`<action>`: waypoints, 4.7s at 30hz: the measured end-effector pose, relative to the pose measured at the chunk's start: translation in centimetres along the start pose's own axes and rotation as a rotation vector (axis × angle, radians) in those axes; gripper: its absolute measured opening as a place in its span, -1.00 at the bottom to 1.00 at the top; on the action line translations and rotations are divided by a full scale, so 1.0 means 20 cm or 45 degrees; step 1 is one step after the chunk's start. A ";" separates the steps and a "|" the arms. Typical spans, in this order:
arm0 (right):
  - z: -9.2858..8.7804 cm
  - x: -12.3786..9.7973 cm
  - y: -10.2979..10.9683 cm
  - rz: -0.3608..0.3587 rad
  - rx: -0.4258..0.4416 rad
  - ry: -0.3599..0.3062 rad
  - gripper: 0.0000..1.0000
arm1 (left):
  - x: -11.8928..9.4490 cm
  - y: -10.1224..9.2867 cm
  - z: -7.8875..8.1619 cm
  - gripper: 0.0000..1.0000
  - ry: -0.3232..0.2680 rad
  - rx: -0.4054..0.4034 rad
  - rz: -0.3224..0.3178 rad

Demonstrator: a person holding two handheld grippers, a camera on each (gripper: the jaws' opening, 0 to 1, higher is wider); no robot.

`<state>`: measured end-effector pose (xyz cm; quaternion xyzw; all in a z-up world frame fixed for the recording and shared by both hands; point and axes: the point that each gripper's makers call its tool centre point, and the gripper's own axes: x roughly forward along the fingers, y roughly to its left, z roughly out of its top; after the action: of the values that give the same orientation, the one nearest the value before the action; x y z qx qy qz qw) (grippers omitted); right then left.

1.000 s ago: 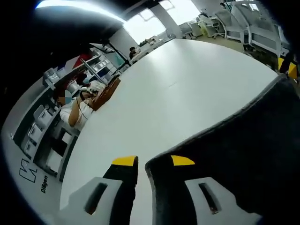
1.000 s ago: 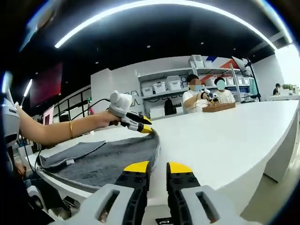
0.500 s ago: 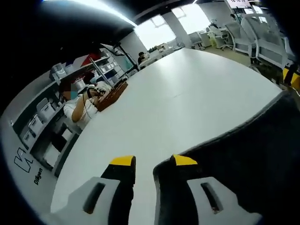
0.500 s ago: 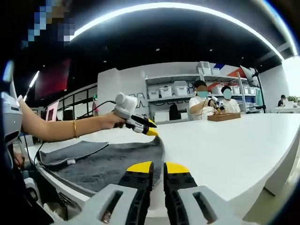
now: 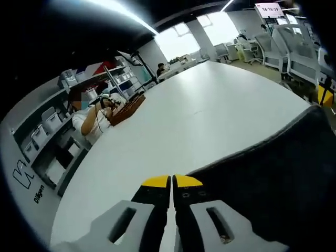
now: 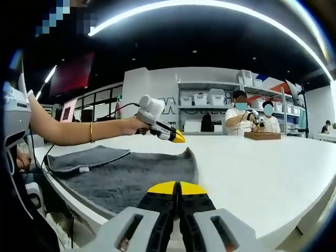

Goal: Open the folded towel by lifting each exposed corner and separating the folded layers until the towel lies flat within the target outline without major curled edges

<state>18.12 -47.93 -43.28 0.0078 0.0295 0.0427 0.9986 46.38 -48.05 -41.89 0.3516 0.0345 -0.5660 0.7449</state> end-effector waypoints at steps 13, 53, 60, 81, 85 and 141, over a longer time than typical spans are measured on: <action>-0.09 0.00 -0.04 -0.011 0.045 0.064 -1.00 | 0.13 -0.10 -0.04 -0.99 0.018 -0.013 -0.076; -0.13 0.01 -0.04 -0.028 0.123 0.108 -1.00 | 0.18 -0.13 -0.10 -0.39 0.083 -0.077 -0.072; -0.08 0.05 0.06 0.028 0.113 0.092 -1.00 | 0.08 -0.08 -0.14 -0.26 0.096 -0.116 -0.016; 0.01 0.13 0.42 0.226 0.063 0.088 -1.00 | -0.29 0.07 -0.33 -0.08 0.120 -0.225 0.122; 0.03 0.14 0.48 0.249 0.050 0.093 -1.00 | -0.35 0.10 -0.36 -0.07 0.119 -0.240 0.139; -0.14 0.19 1.25 0.752 0.462 0.264 -0.53 | -0.83 0.17 -0.70 0.31 0.185 -0.588 0.327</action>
<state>19.68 -22.60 -45.83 0.1888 0.1341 0.3241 0.9172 48.21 -26.21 -43.23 0.2134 0.1710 -0.4174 0.8666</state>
